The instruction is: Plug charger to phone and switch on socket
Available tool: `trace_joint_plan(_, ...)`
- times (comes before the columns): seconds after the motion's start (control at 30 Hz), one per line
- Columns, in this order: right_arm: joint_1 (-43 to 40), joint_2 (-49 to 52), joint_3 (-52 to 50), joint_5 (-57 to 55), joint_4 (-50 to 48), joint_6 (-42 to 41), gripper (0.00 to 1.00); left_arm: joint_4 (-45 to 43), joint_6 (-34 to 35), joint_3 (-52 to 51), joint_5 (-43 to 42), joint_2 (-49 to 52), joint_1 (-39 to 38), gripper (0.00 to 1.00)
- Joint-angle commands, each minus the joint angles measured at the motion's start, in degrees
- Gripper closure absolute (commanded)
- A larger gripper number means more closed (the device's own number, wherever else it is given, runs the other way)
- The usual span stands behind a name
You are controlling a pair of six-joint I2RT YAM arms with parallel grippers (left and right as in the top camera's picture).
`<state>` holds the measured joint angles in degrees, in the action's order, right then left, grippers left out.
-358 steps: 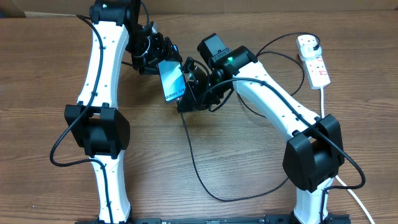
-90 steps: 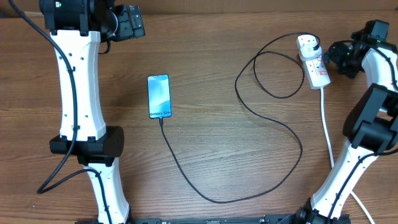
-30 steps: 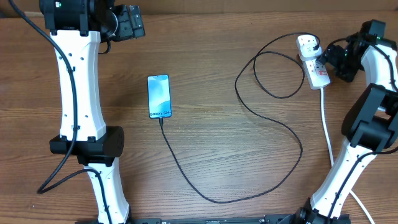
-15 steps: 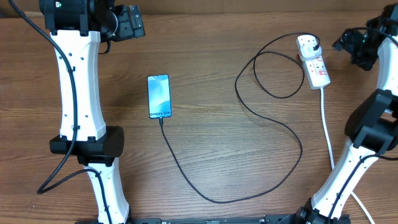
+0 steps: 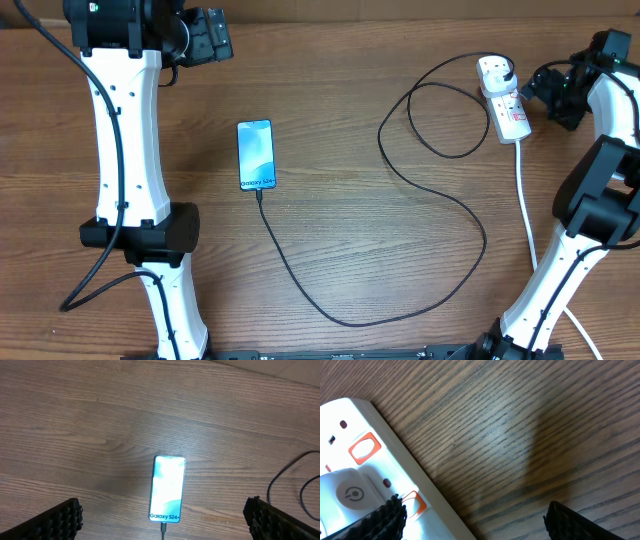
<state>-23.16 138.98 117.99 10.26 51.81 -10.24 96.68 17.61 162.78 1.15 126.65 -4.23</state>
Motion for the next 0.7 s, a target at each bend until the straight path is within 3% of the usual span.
trace_joint_plan(0.0, 0.3, -1.3, -0.7, 0.3, -0.6, -0.2, 0.11, 0.1, 0.0, 0.5, 0.8, -0.6, 0.4, 0.00)
trace_joint_plan(0.67, 2.3, -0.7, -0.7, 0.0, -1.0, 0.3, 0.12, 0.1, 0.0, 0.5, 0.8, -0.6, 0.4, 0.00)
